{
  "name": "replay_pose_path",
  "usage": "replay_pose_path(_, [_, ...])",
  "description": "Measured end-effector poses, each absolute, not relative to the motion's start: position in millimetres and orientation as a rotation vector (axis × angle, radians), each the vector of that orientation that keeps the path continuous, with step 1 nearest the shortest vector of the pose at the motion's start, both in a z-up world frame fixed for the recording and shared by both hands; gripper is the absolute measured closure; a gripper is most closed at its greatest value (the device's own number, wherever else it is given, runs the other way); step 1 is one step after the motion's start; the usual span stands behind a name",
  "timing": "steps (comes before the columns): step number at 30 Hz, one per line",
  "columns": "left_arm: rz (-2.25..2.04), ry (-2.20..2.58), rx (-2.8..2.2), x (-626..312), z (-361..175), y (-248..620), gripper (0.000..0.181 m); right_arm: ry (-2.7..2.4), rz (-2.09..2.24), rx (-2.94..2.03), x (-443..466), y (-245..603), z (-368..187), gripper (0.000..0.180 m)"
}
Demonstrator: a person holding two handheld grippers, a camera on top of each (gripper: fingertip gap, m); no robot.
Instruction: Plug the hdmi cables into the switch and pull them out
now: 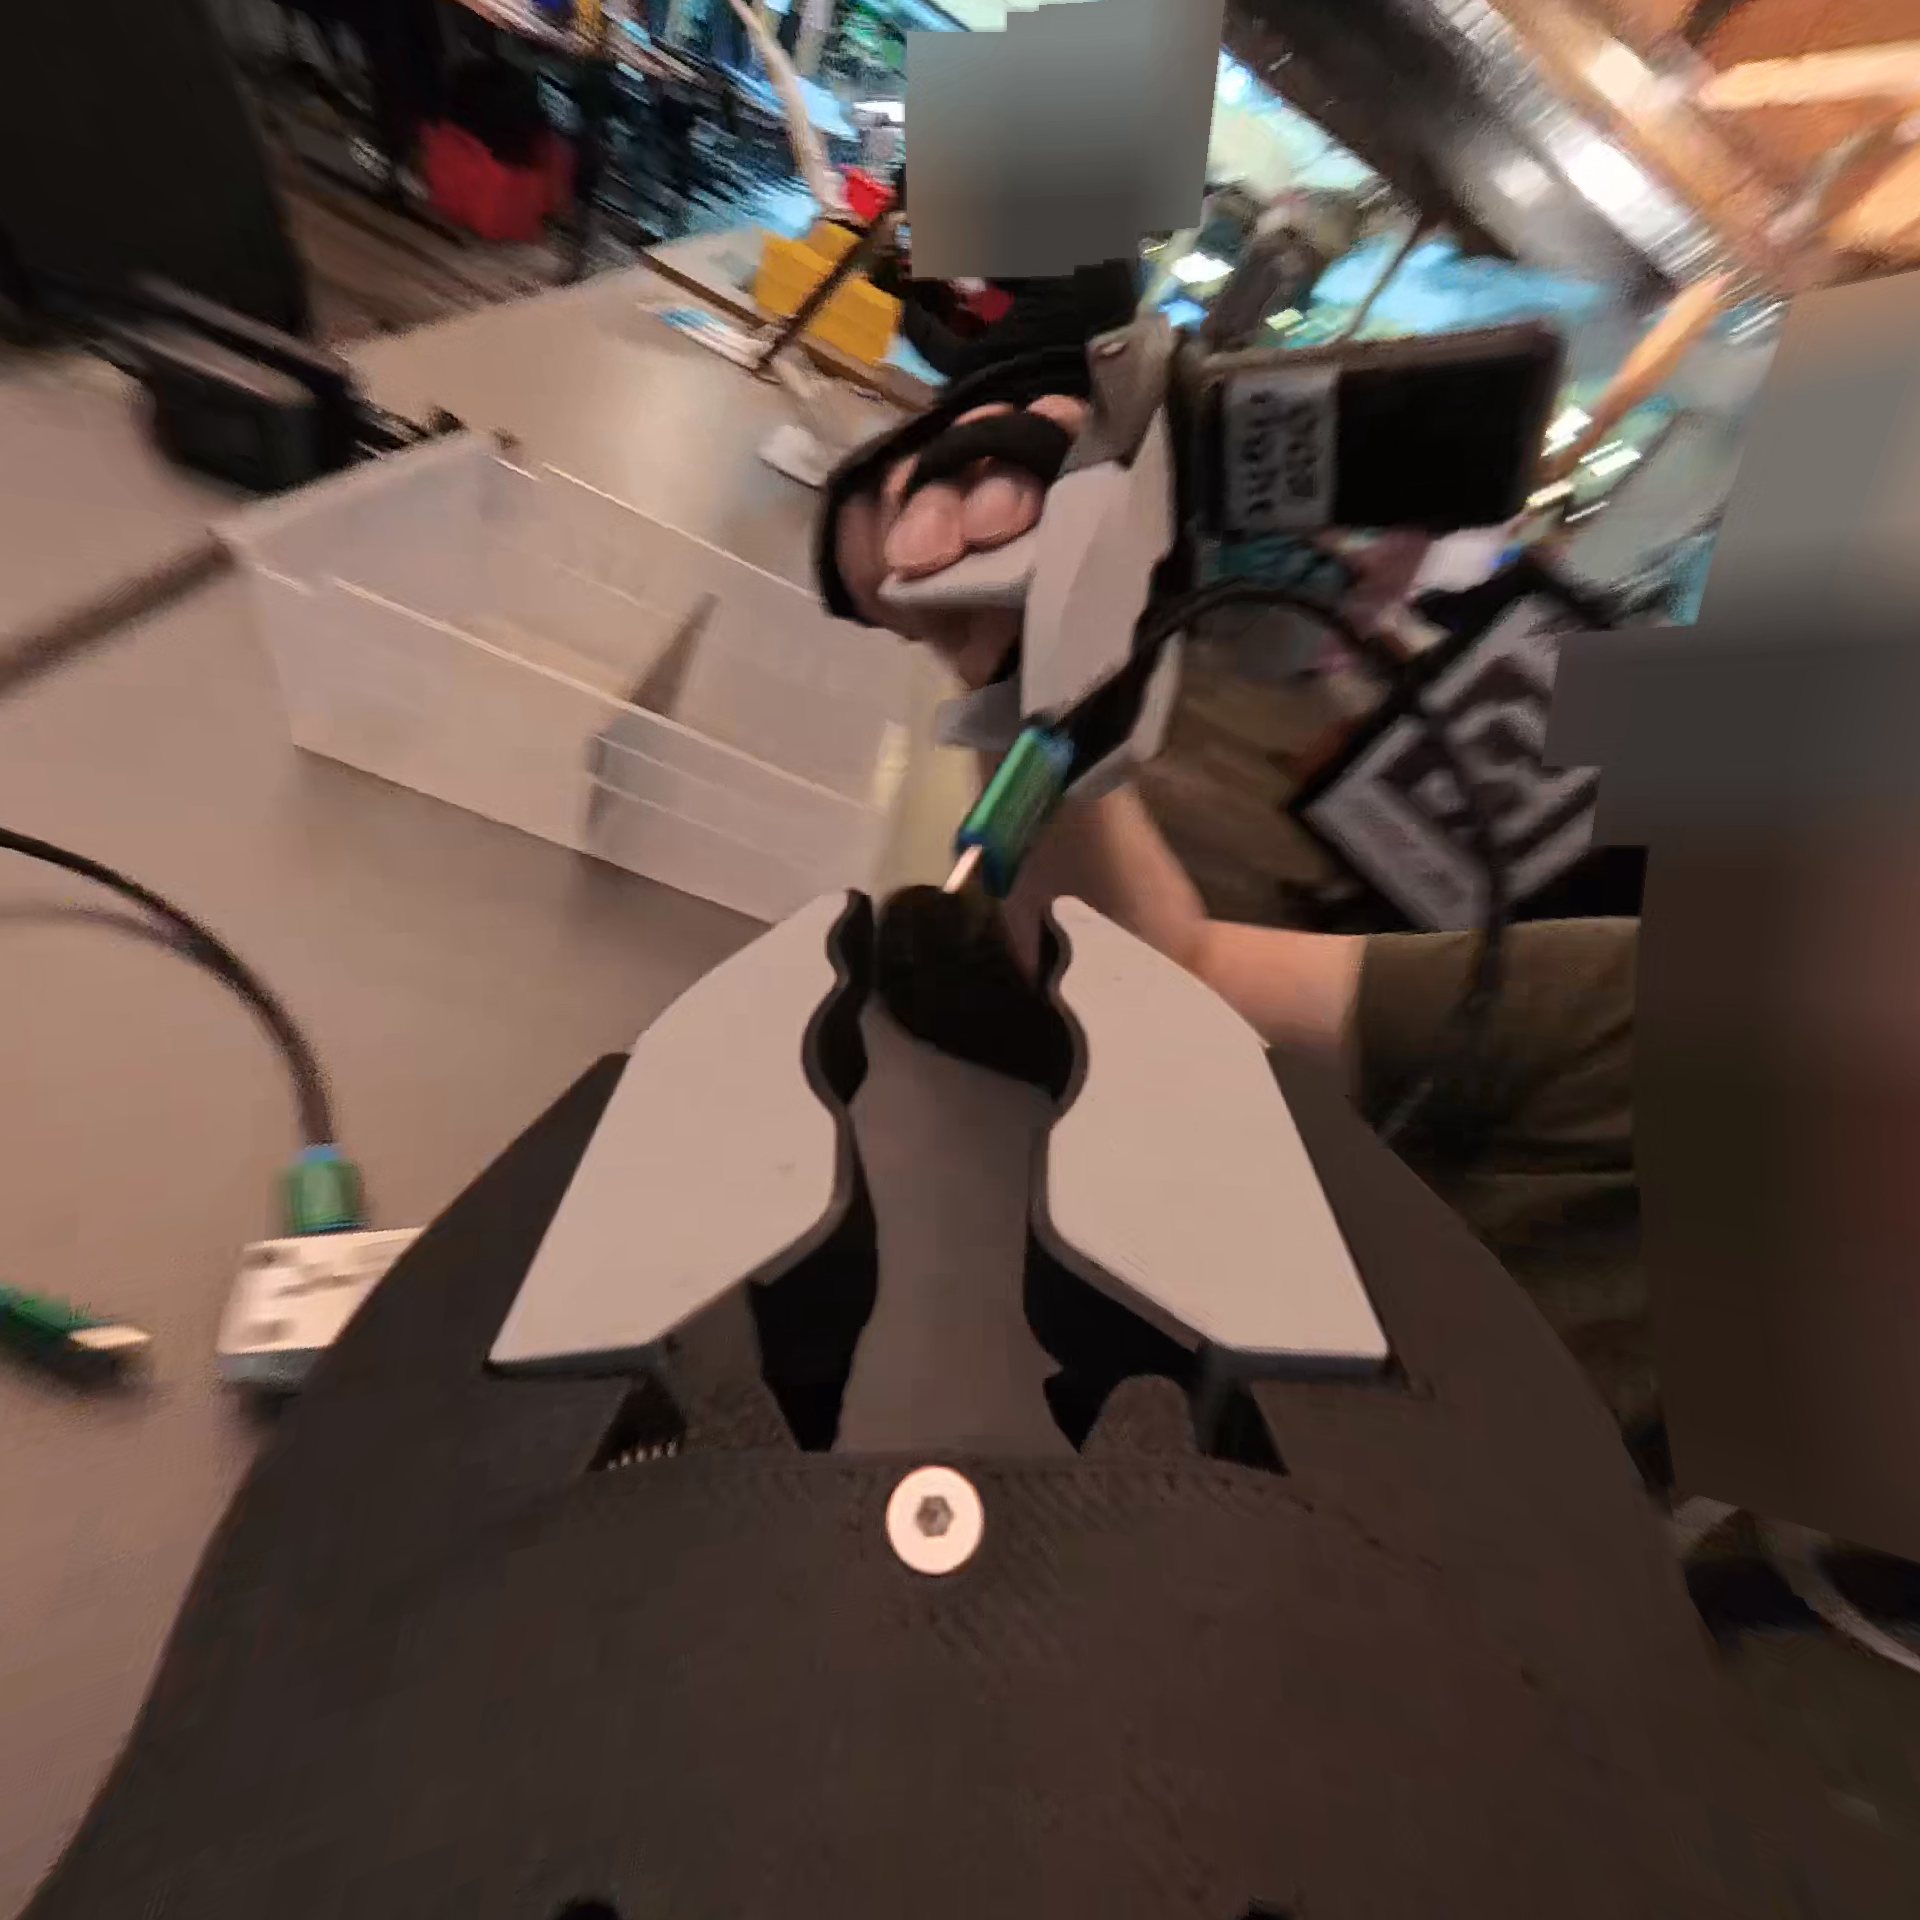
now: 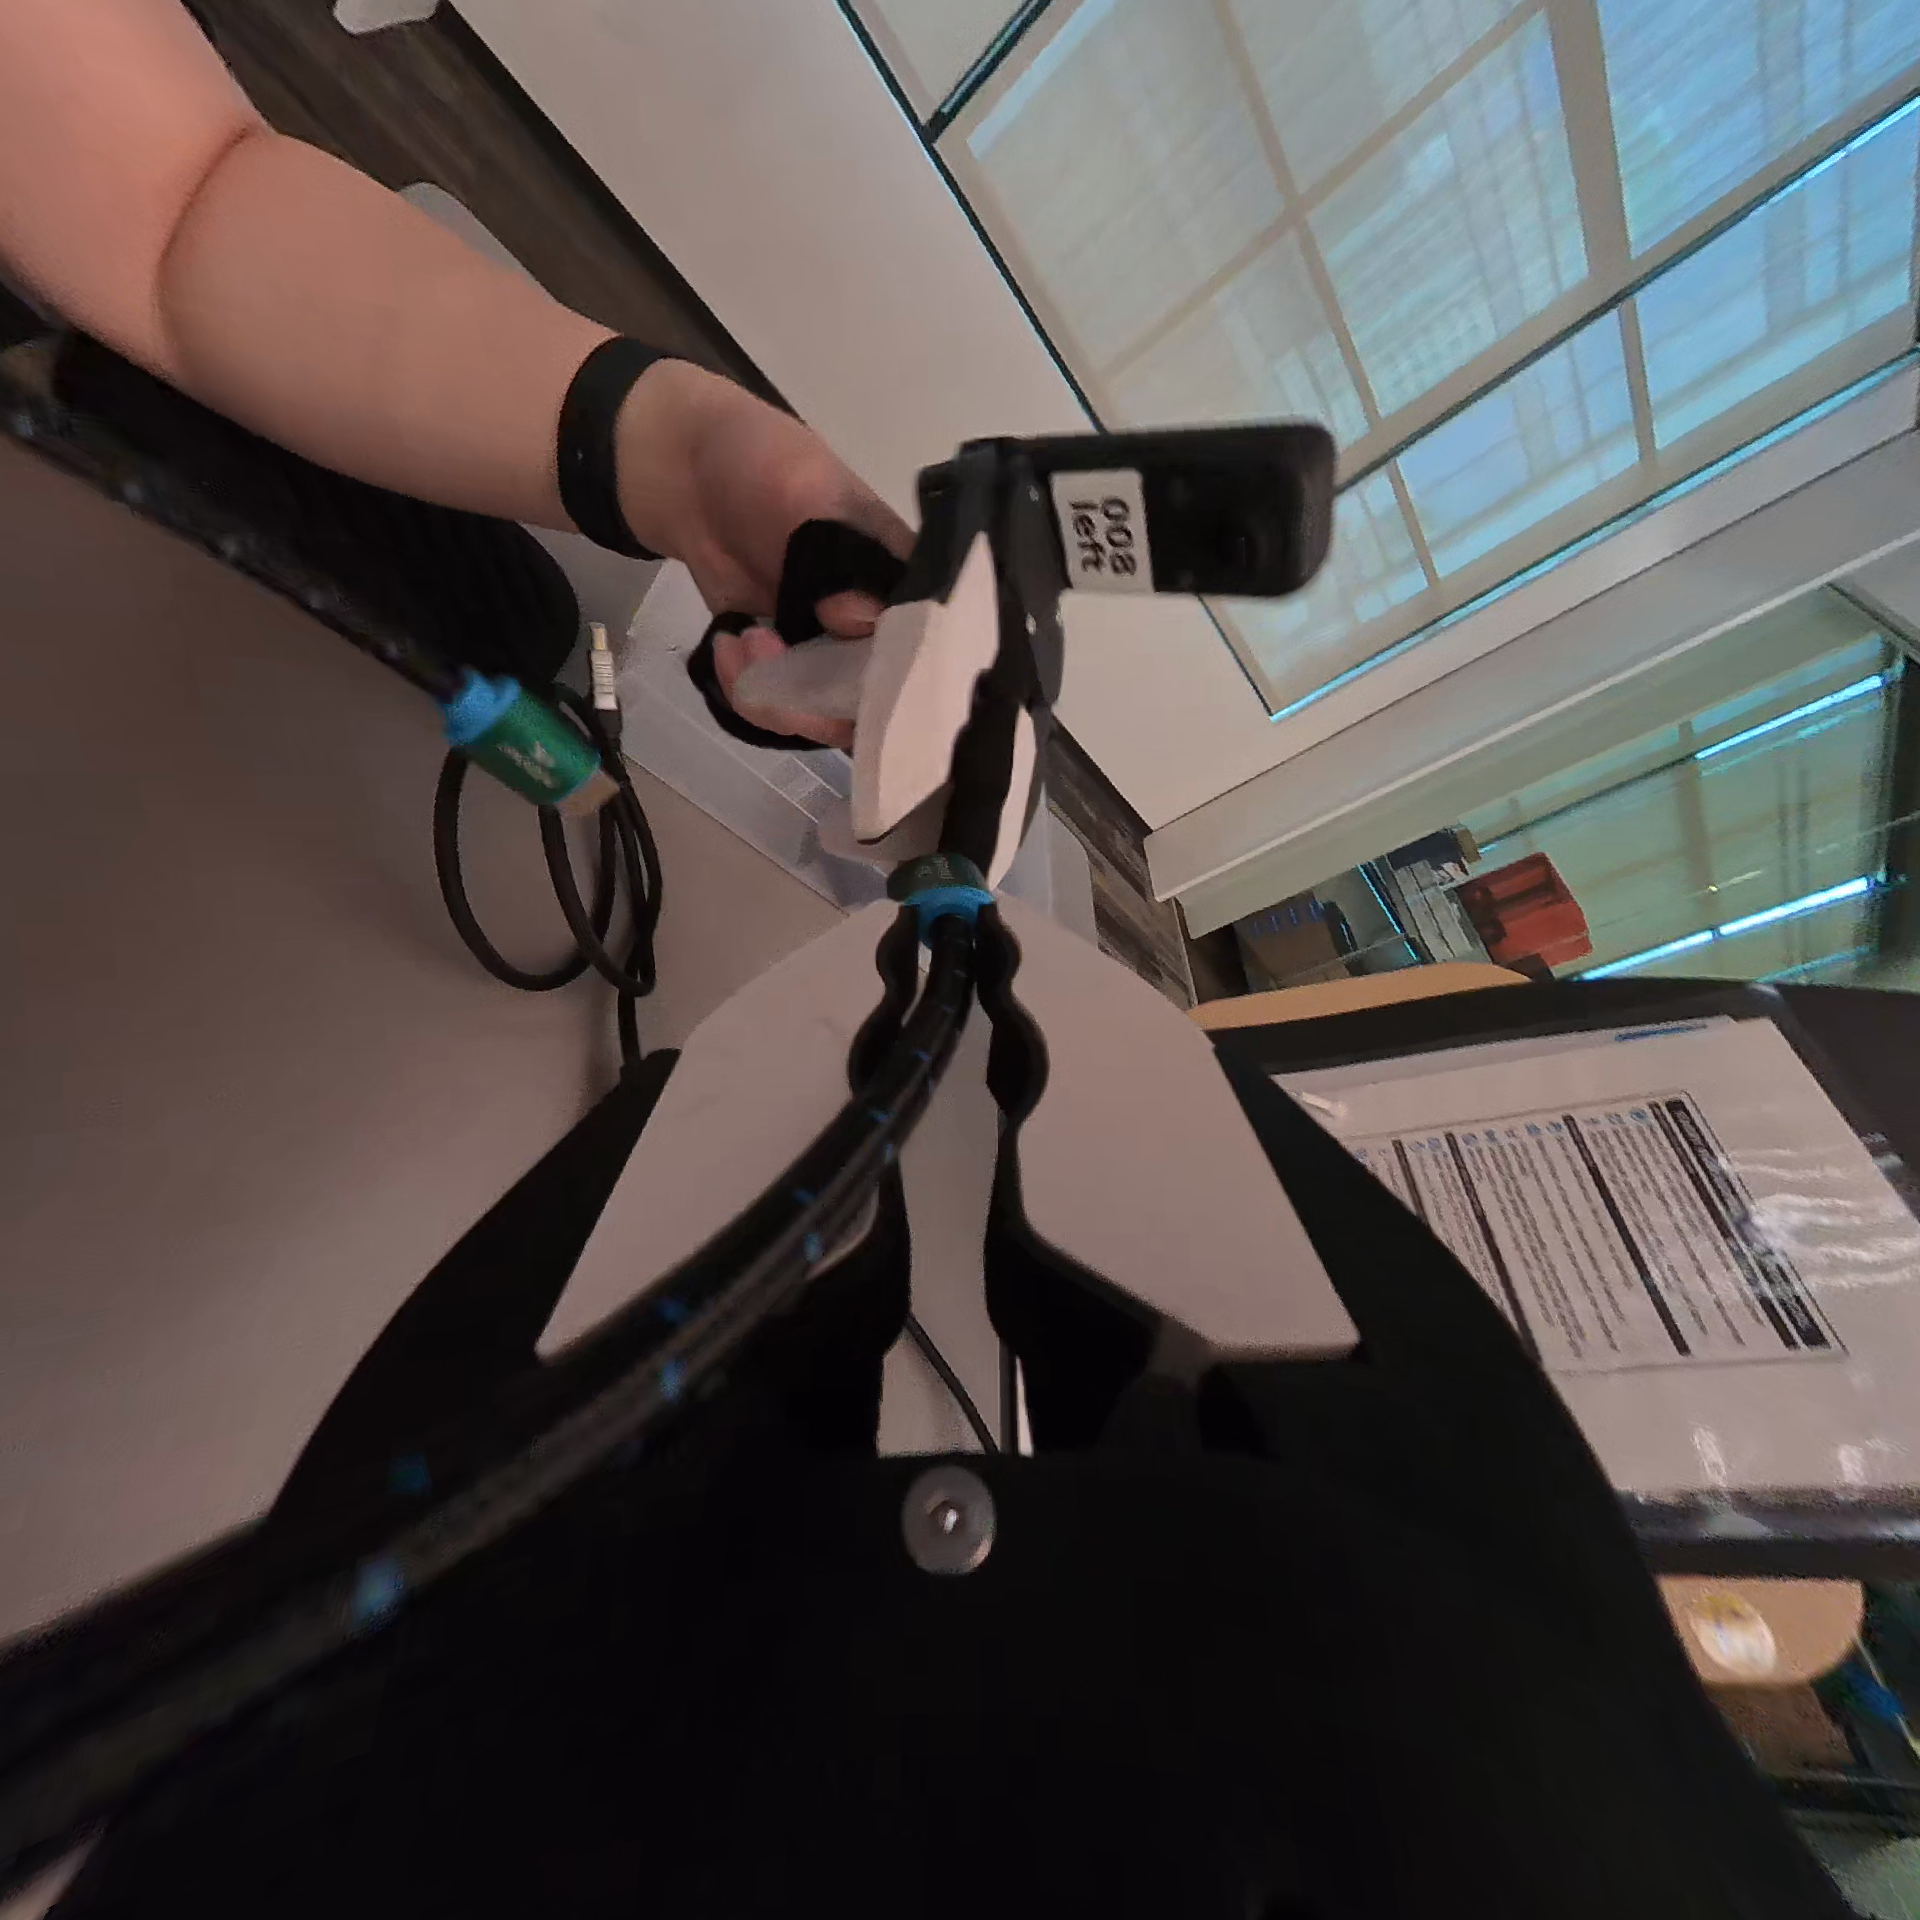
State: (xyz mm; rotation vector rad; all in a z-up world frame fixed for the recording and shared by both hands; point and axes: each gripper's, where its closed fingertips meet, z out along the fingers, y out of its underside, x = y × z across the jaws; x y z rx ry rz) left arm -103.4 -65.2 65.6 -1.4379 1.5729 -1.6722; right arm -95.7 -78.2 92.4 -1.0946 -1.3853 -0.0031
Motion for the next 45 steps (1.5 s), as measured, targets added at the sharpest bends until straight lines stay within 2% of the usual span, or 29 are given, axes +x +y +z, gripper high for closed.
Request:
replay_pose_path(5, [-1.057, 1.621, -1.317, -94, 30, -31, 0.123, -1.319, -0.011, -1.091, -68, -100, 115, 0.168])
replay_pose_path(9, [-0.750, 1.867, -1.610, -95, -43, -27, 0.105, -1.269, -0.041, -1.059, -51, -117, 132, 0.171])
replay_pose_path(11, [-0.572, 1.980, -1.754, -101, -82, -22, 0.102, -1.248, -0.050, -1.043, -46, -124, 138, 0.171])
replay_pose_path(16, [-0.286, 1.980, -1.903, -102, -136, 5, 0.119, -1.228, -0.074, -1.026, -39, -131, 144, 0.169])
replay_pose_path(23, [-0.164, 1.944, -1.971, -107, -158, 22, 0.117, -1.204, -0.094, -1.010, -32, -135, 150, 0.168])
replay_pose_path(24, [-0.203, 1.948, -1.978, -105, -158, 19, 0.122, -1.199, -0.096, -1.005, -30, -136, 151, 0.169])
replay_pose_path(26, [-0.287, 1.984, -1.988, -102, -161, 8, 0.143, -1.189, -0.103, -1.000, -28, -138, 153, 0.169])
replay_pose_path(38, [-0.385, 1.974, -1.950, -92, -161, 7, 0.143, -1.193, -0.121, -1.035, -26, -128, 147, 0.169])
replay_pose_path(41, [-0.369, 1.953, -1.918, -87, -153, 6, 0.144, -1.198, -0.096, -1.053, -27, -122, 143, 0.168])
replay_pose_path(45, [-0.599, 1.864, -1.906, -78, -127, -2, 0.145, -1.186, -0.080, -1.061, -23, -119, 141, 0.168])
